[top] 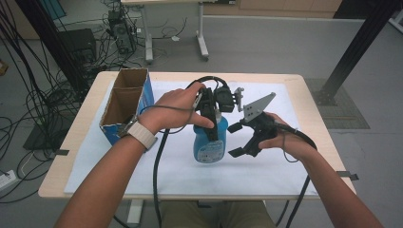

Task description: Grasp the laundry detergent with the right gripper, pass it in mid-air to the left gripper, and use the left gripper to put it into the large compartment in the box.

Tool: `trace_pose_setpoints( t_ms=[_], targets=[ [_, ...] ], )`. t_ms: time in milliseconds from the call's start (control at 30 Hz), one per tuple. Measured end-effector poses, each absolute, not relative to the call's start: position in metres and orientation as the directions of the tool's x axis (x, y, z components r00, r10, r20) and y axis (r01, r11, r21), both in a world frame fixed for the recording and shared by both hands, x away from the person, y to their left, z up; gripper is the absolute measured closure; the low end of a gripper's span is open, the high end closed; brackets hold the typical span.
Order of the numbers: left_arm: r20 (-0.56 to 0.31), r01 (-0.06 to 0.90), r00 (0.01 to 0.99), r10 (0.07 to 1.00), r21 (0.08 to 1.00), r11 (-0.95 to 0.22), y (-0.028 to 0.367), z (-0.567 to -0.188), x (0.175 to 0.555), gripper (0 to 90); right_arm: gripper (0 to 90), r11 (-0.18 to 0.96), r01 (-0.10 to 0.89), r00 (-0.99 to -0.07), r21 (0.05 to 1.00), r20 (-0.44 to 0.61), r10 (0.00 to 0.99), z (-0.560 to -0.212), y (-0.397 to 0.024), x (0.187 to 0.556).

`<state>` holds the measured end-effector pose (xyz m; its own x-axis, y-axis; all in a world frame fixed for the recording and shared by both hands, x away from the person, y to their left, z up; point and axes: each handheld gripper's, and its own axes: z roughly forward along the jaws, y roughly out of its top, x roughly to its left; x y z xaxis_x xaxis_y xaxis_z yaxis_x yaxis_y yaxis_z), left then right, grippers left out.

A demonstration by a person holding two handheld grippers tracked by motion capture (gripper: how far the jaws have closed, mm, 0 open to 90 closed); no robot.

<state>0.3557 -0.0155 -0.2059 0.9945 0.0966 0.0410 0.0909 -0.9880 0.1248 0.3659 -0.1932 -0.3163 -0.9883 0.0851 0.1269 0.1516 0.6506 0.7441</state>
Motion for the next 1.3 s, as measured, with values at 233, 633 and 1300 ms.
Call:
trace_pose_setpoints(
  t_ms=[233, 633, 1300],
  targets=[
    [0.049, 0.166, 0.984, 0.173, 0.125, -0.978, -0.008, -0.203, 0.358, 37.4, 11.7, 0.737, 0.155, -0.988, 0.658, 0.085, 0.132, -0.311, -0.211, 0.370],
    [0.079, 0.316, 0.941, 0.328, 0.129, -0.940, 0.005, -0.195, 0.366, 37.4, 11.9, 0.817, 0.171, -0.982, 0.550, 0.032, 0.184, -0.296, -0.234, 0.377],
    [0.114, 0.420, 0.893, 0.435, 0.130, -0.898, 0.012, -0.167, 0.367, 37.3, 12.5, 0.848, 0.212, -0.972, 0.487, 0.015, 0.235, -0.288, -0.257, 0.386]
  ],
)
